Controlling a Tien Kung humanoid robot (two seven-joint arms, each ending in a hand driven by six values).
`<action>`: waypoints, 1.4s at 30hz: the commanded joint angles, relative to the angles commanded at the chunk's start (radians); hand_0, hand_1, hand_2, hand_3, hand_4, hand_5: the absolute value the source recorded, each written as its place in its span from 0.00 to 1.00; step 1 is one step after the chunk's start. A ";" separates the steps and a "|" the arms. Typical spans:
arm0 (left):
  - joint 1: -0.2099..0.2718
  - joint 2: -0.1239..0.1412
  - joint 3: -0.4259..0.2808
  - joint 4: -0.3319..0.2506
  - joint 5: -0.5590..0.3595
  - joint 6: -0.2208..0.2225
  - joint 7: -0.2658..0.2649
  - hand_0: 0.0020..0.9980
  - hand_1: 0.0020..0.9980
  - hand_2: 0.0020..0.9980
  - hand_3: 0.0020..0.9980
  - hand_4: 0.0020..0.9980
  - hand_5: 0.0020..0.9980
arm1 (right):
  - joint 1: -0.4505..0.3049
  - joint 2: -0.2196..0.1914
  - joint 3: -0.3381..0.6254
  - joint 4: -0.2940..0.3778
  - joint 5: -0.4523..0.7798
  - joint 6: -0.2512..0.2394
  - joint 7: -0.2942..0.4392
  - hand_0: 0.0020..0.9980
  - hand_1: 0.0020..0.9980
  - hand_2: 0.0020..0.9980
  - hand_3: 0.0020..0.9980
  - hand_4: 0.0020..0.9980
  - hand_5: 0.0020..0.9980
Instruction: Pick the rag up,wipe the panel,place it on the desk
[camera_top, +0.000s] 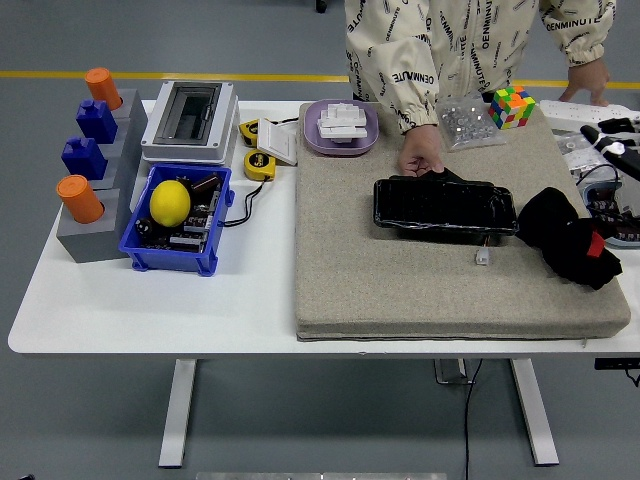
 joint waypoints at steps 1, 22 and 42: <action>0.000 0.000 0.001 0.000 -0.001 0.000 0.000 0.61 0.64 0.66 0.56 0.63 0.45 | -0.001 0.003 -0.002 -0.010 -0.026 0.002 0.000 0.71 0.68 0.76 0.76 1.00 0.70; 0.010 0.003 0.005 0.002 -0.002 0.000 0.001 0.60 0.64 0.66 0.56 0.63 0.44 | 0.062 0.062 -0.094 -0.279 -0.702 -0.064 -0.007 0.80 0.77 0.85 0.84 1.00 0.69; 0.005 0.003 0.004 0.002 -0.002 0.000 0.000 0.61 0.64 0.66 0.56 0.63 0.45 | 0.083 0.148 -0.034 -0.334 -0.702 -0.051 -0.024 0.81 0.77 0.85 0.85 1.00 0.68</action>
